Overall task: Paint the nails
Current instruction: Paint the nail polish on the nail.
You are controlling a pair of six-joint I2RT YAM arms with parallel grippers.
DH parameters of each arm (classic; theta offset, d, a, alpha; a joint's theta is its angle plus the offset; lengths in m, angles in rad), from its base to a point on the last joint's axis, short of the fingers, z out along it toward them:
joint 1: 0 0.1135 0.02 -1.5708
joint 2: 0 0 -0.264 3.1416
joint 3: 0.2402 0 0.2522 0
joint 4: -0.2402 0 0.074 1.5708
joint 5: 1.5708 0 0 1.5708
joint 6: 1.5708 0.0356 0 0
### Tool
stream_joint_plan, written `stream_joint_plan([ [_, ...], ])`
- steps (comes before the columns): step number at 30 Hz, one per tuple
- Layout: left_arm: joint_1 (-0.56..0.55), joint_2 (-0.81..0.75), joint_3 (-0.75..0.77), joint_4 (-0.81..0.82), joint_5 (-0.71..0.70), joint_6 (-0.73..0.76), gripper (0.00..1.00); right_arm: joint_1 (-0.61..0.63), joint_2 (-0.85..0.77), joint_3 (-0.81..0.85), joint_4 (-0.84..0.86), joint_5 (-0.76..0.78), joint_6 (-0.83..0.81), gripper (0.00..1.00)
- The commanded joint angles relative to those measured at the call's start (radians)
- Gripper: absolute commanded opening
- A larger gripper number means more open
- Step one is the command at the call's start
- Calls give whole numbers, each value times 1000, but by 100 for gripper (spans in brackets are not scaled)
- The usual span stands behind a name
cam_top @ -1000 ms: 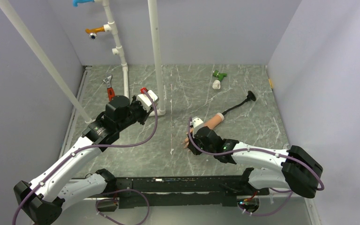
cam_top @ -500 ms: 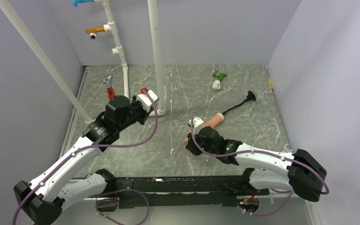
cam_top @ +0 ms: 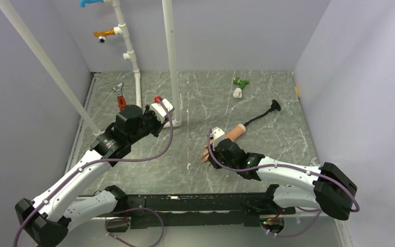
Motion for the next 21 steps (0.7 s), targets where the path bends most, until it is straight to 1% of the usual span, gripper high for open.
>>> stream_joint_plan([
  [1, -4, -7, 36, 19, -5, 11, 0, 4, 11, 48, -10, 50, -20, 0],
  [17, -4, -7, 35, 18, -3, 11, 0, 8, 17, 40, 13, -10, 3, 0],
  [21, -4, -8, 36, 17, -5, 11, 0, 9, 18, 37, 46, -27, 4, 0],
])
